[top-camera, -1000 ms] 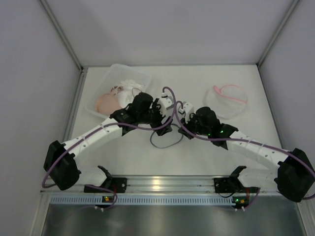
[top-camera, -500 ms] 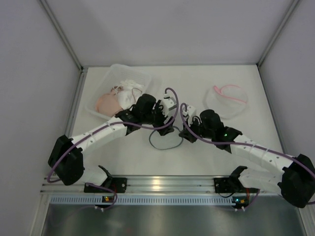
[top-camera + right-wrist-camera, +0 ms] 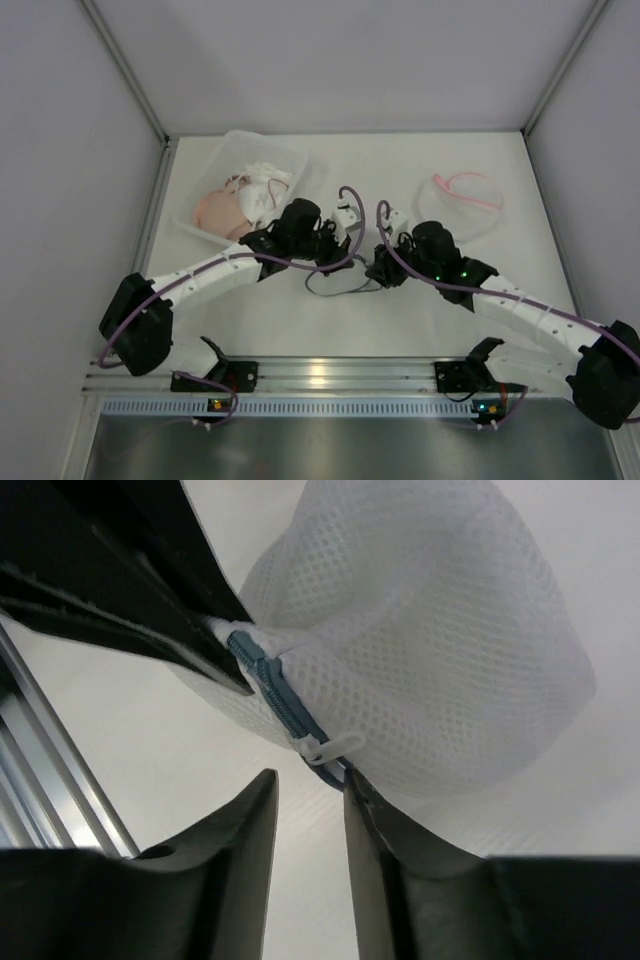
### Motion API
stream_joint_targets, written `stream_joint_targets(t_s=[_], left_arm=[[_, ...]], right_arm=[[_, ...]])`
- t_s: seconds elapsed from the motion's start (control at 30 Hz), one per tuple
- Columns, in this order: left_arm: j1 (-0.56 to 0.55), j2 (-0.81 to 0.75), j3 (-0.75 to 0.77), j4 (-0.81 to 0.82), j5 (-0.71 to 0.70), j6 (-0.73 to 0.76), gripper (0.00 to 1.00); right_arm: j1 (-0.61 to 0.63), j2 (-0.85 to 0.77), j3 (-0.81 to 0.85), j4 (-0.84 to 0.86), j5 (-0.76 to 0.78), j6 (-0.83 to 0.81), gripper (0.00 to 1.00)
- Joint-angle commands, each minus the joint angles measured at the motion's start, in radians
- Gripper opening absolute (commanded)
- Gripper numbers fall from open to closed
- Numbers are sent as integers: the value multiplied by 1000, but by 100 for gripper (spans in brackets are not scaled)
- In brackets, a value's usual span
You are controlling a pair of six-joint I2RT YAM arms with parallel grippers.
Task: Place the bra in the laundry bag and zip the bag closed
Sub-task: Zip the zipper on the laundry bag.
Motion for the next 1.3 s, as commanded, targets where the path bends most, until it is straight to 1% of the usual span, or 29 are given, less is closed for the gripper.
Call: stream_joint_targets(t_s=[0.0, 0.03, 0.13, 0.17, 0.2, 0.23, 0.27, 0.3, 0.37, 0.4, 0.43, 0.5, 0.57, 0.7, 0.87, 0.97, 1.07, 1.17, 1.27], left_arm=[[3, -75, -26, 81, -68, -14, 0], [3, -84, -34, 87, -79, -21, 0], [3, -126, -60, 119, -116, -44, 0], [3, -132, -68, 128, -128, -58, 0], [5, -146, -81, 142, -145, -64, 0], [3, -150, -87, 142, -151, -66, 0], [3, -153, -92, 175, -153, -66, 0], [3, -158, -98, 189, -151, -64, 0], [2, -161, -107, 211, -188, -118, 0], [2, -157, -109, 220, -200, -124, 0], [2, -153, -109, 226, -229, -130, 0], [0, -147, -109, 233, -236, -153, 0], [-2, -147, -112, 243, -229, -159, 0], [-5, -150, -114, 254, -280, -178, 0], [-12, -141, -115, 288, -275, -211, 0], [-26, -138, -127, 311, -298, -231, 0], [-31, -141, -141, 346, -298, -242, 0], [-37, -143, -146, 358, -315, -245, 0], [-44, -137, -147, 358, -331, -238, 0]], right_arm=[[-40, -75, 18, 17, -7, 114, 44], [-52, -86, 21, 8, -38, 169, 53], [-134, -134, 21, 5, -76, 289, 69], [-172, -141, 21, 18, -83, 321, 70], [-190, -144, 21, 27, -80, 393, 72], [-206, -140, 21, 44, -82, 426, 73], [-223, -122, 18, 63, -82, 461, 73], [-224, -111, 7, 116, -85, 525, 73], [-226, -76, -20, 214, -100, 607, 73], [-226, -63, -46, 307, -106, 675, 73], [-224, -53, -60, 357, -131, 702, 71], [-226, -20, -83, 452, -139, 756, 71], [-224, 12, -80, 460, -125, 771, 70], [-226, 55, -86, 498, -134, 854, 70], [-224, 101, -129, 684, -143, 949, 68], [-224, 141, -120, 727, -160, 984, 67], [-224, 176, -117, 744, -175, 1009, 65], [-223, 190, -128, 805, -178, 1041, 61], [-224, 202, -109, 801, -188, 1046, 57]])
